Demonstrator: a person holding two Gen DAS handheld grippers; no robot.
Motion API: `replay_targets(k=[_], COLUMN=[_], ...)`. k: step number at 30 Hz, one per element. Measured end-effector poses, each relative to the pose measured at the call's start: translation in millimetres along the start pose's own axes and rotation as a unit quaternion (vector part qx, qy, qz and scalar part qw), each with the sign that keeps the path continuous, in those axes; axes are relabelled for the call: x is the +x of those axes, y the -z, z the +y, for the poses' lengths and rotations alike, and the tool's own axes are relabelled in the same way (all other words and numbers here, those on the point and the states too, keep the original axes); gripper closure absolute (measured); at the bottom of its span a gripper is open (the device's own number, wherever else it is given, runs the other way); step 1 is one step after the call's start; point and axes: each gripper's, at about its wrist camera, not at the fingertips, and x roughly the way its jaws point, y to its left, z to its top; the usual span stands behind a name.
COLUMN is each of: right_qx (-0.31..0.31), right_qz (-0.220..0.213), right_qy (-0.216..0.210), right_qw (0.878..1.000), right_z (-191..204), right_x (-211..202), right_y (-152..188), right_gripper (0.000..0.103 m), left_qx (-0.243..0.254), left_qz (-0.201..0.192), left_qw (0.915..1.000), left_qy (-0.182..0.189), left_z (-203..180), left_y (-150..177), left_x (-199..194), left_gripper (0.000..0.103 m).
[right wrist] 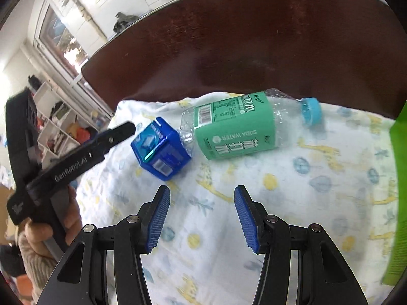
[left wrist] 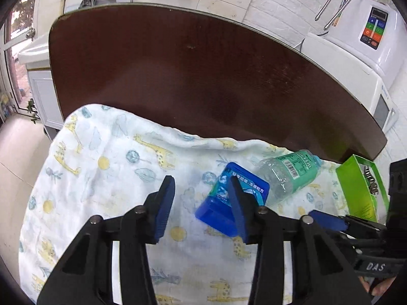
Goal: Organize rigid objects
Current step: 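Move the right tool back to the blue square box, then grasp the blue square box with the right tool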
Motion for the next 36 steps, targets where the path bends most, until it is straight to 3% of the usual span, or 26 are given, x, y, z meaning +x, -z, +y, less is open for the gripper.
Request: replay_targets(k=[8,12,15,19,22,27,36], right_qx=[0.076,0.123,0.148,0.142,0.138,0.111,0.048], right_qz=[-0.004,0.004,0.009,0.012,0.026,0.042,0.046], right_qy=[-0.061,-0.087,-0.092,-0.090,-0.102,-0.096,-0.084], right_qw=[0.995,0.989,0.985,0.986,0.985,0.988,0.994], right_z=[-1,-3,-5,-8,-7,5,19], right_x=[26,41,49,50,53,57,67], right_y=[-22,-33,-39,-44,-44,-42,-53], right_gripper=[0.049,0.049,0.049,0.049,0.049,0.049,0.048], left_qx=[0.003,0.005,0.028,0.041,0.067,0.073,0.051], left_qz=[0.002,0.022,0.022,0.045,0.054,0.054,0.051], left_qw=[0.9992,0.9964,0.9961,0.9915,0.9924,0.9932,0.9959], left_qy=[0.041,0.081,0.081,0.115,0.088,0.073,0.054], left_z=[6,3,-5,-17,-30,-37,-32], left_y=[-3,-2,5,21,34,40,35], left_x=[8,18,11,3,4,6,18], left_gripper=[0.062,0.062,0.065,0.065,0.065,0.064,0.059])
